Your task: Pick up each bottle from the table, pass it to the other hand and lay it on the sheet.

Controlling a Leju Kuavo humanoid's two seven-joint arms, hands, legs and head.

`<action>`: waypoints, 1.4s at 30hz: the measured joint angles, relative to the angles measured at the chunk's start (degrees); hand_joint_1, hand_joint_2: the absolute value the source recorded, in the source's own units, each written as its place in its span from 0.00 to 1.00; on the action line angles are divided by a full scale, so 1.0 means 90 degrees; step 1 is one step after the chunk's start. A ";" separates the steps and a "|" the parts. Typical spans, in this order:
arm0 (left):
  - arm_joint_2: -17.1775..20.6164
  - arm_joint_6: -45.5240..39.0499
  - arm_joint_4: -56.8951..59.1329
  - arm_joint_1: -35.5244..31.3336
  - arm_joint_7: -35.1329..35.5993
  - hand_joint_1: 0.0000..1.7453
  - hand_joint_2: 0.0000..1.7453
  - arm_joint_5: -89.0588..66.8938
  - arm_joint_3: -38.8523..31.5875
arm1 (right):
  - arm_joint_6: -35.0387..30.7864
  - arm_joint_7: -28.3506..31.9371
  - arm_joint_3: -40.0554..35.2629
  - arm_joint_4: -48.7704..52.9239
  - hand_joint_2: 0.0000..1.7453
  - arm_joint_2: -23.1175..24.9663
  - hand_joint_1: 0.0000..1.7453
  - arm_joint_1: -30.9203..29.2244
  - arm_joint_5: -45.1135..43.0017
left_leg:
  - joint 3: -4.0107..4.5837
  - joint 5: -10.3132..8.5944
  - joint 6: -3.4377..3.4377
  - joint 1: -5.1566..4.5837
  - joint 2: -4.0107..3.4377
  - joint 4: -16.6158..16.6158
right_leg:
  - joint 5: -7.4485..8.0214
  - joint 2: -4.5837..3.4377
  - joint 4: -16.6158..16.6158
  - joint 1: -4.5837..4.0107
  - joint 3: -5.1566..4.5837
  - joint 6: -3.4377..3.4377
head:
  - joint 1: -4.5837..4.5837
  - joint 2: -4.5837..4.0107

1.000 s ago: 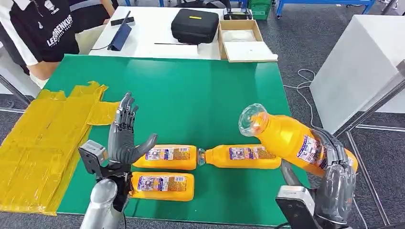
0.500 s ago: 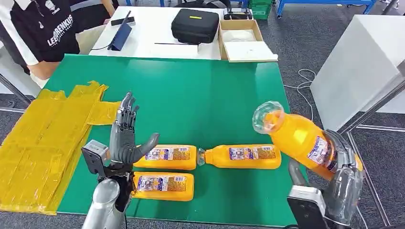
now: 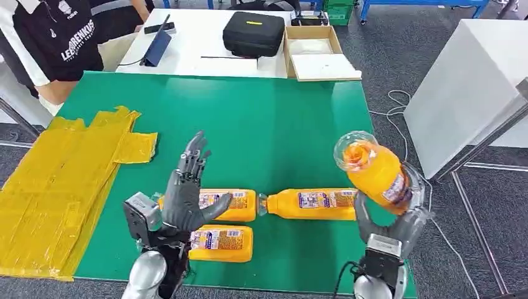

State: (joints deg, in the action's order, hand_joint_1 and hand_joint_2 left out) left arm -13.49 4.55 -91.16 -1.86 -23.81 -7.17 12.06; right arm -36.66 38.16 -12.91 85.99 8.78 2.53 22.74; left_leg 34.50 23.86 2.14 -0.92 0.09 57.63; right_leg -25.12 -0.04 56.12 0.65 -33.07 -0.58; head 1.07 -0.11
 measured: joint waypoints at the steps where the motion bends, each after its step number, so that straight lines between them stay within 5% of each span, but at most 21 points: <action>1: 0.0000 -0.0024 -0.0003 -0.0008 0.0027 0.00 1.00 0.0017 0.0093 | 0.0017 0.0096 -0.0081 -0.0120 1.00 0.0039 1.00 -0.0106 -0.0093 | 0.0003 -0.0003 -0.0004 0.0000 0.0011 0.0000 | 0.0000 0.0005 0.0000 0.0000 0.0000 0.0000 | 0.0002 0.0000; 42: 0.0024 0.0160 0.0799 -0.0848 0.0428 0.00 1.00 0.0224 0.1147 | 0.0797 0.0154 -0.1489 -0.2289 1.00 0.0496 1.00 -0.1157 -0.0268 | 0.0010 -0.0007 -0.0011 0.0005 0.0009 0.0000 | 0.0000 0.0004 0.0002 -0.0002 -0.0008 0.0001 | 0.0005 0.0000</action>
State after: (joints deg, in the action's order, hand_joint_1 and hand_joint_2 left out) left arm -13.27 5.99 -83.97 -9.49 -19.96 -5.16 22.38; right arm -29.49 39.54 -26.32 65.39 13.25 -7.88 20.33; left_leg 34.59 23.80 2.04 -0.88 0.17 57.63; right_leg -25.12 -0.01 56.14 0.64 -33.14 -0.57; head 1.11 -0.11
